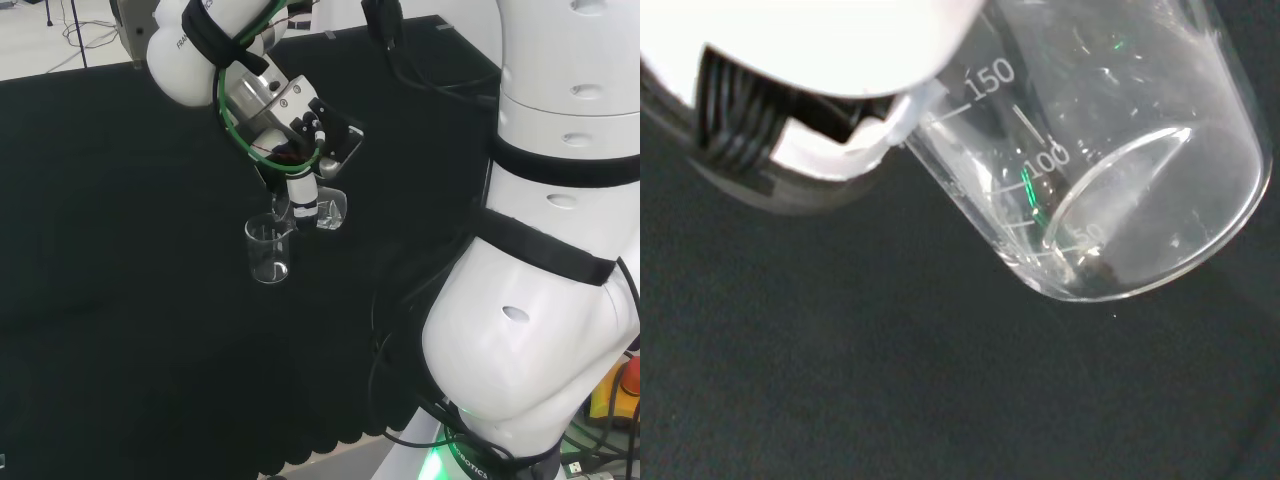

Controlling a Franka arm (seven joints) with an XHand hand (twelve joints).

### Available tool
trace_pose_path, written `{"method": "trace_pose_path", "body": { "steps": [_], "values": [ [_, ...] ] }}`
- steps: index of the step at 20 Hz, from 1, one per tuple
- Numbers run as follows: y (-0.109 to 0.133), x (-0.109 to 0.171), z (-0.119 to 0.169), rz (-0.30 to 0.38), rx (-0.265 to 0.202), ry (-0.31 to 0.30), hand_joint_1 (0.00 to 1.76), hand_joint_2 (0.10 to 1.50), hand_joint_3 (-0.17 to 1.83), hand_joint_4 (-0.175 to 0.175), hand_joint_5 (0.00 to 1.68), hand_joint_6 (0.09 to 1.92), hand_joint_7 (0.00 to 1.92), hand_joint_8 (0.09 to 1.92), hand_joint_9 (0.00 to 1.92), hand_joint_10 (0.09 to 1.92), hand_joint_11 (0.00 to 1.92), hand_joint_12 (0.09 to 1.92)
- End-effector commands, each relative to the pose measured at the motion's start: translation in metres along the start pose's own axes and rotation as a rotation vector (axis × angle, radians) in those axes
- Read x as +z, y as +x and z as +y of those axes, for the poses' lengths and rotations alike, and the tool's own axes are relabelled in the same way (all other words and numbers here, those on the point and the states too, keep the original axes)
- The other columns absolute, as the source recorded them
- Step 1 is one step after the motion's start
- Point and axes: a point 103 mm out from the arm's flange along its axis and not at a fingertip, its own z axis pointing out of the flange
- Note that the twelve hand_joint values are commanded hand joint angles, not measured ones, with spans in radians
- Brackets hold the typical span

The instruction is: Pour the water from the handheld beaker into the one on the table.

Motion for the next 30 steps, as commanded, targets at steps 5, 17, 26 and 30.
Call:
{"method": "trace_pose_path", "body": {
  "steps": [5, 17, 26, 30],
  "values": [
    [0.004, -0.005, -0.001, -0.05, 0.012, 0.04, 1.31, 0.49, 0.98, -0.175, 1.24, 0.87, 1.3, 0.84, 1.64, 0.55, 1.38, 0.77],
    [0.003, -0.007, -0.002, -0.089, 0.018, 0.078, 1.31, 0.49, 0.99, -0.175, 1.24, 0.88, 1.3, 0.85, 1.64, 0.56, 1.38, 0.77],
    [0.01, -0.011, 0.001, -0.139, 0.025, 0.11, 1.31, 0.49, 0.99, -0.175, 1.24, 0.88, 1.29, 0.85, 1.64, 0.57, 1.38, 0.77],
    [0.012, -0.013, 0.002, -0.153, 0.026, 0.115, 1.31, 0.49, 0.99, -0.175, 1.24, 0.88, 1.29, 0.85, 1.63, 0.57, 1.38, 0.77]
  ]
}}
